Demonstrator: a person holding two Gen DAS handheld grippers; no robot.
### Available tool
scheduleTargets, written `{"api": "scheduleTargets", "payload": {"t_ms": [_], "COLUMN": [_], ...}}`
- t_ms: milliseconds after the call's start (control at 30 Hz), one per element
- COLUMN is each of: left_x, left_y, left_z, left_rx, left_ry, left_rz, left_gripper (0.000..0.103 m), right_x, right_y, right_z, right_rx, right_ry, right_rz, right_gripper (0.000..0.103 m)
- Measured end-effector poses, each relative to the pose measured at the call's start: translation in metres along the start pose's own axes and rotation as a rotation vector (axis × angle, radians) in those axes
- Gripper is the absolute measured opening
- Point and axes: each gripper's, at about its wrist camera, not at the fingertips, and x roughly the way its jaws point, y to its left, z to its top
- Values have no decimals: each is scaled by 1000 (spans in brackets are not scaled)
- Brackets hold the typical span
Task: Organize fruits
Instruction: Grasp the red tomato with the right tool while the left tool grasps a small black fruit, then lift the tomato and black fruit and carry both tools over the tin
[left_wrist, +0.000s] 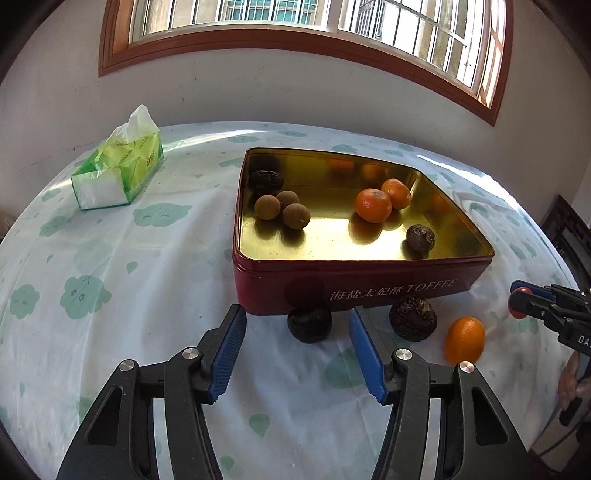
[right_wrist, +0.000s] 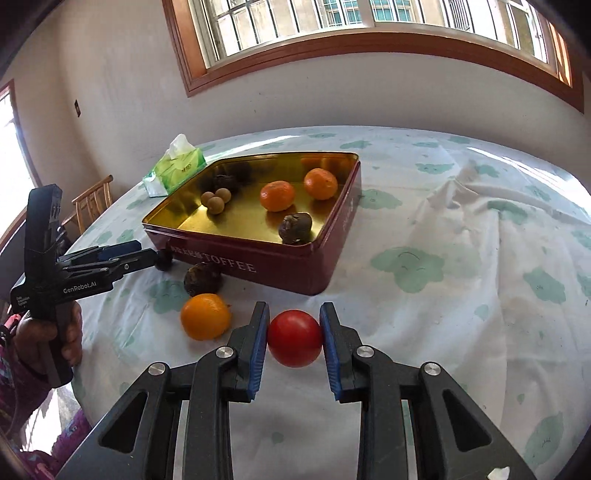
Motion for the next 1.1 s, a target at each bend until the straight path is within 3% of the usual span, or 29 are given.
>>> {"api": "scheduleTargets", "payload": {"t_ms": [133, 300, 333, 367, 700, 1100], "left_x": [16, 21, 21, 20, -10, -54], "left_y": [-4, -12, -13, -14, -23, -34], "left_z": [0, 0, 0, -1, -16, -23], "left_rx": [-9, 22, 28, 32, -13, 5], "left_ry": [59, 73, 73, 69, -11, -100], "left_rz": [17, 52, 59, 58, 73, 106], "left_gripper": [38, 37, 28, 27, 27, 28], "right_x": [5, 10, 12, 12, 22, 21], "right_y": [-10, -10, -9, -8, -7, -6], "right_z": [0, -2, -2, -2, -3, -4], "right_rx": [28, 29, 27, 25, 21, 21], "right_ry": [2, 7, 11, 9, 49, 40], "right_rz": [4, 25, 21, 19, -4, -32], "right_gripper": [26, 26, 26, 26, 26, 26]}}
